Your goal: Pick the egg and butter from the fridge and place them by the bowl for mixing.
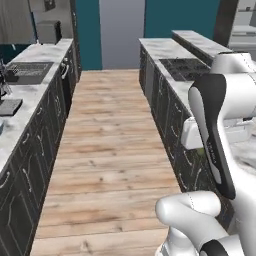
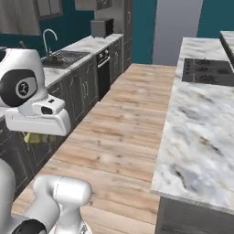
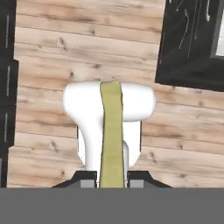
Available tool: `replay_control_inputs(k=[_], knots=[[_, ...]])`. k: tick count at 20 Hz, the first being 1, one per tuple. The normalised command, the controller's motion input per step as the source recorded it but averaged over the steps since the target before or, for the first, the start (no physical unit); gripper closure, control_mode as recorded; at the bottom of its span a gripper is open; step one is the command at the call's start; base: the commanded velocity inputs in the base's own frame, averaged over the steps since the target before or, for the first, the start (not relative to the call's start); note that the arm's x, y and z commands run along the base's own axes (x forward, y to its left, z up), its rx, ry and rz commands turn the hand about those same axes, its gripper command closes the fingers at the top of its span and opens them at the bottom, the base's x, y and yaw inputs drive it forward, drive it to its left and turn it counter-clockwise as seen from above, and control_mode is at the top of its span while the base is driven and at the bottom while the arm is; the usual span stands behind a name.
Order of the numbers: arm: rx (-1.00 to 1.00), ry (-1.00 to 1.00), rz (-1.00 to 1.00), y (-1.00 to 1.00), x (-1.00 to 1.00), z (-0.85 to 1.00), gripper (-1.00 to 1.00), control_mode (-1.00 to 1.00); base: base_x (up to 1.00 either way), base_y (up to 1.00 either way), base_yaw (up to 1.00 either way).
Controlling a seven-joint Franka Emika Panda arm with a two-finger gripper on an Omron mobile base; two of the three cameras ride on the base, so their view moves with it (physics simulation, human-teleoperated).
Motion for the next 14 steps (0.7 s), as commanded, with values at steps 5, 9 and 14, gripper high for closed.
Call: replay_control_inputs(k=[5,9,14], knots=[[0.00,0.00,0.00,0.00,0.00,0.00,1.00,1.00,0.91,0.52,-0.49],[0.00,0.00,0.00,0.00,0.00,0.00,1.00,1.00,0.61,0.71,-0.17],[0.00,0.00,0.00,0.00,0.00,0.00,1.00,1.00,0.95,0.32,-0.02]])
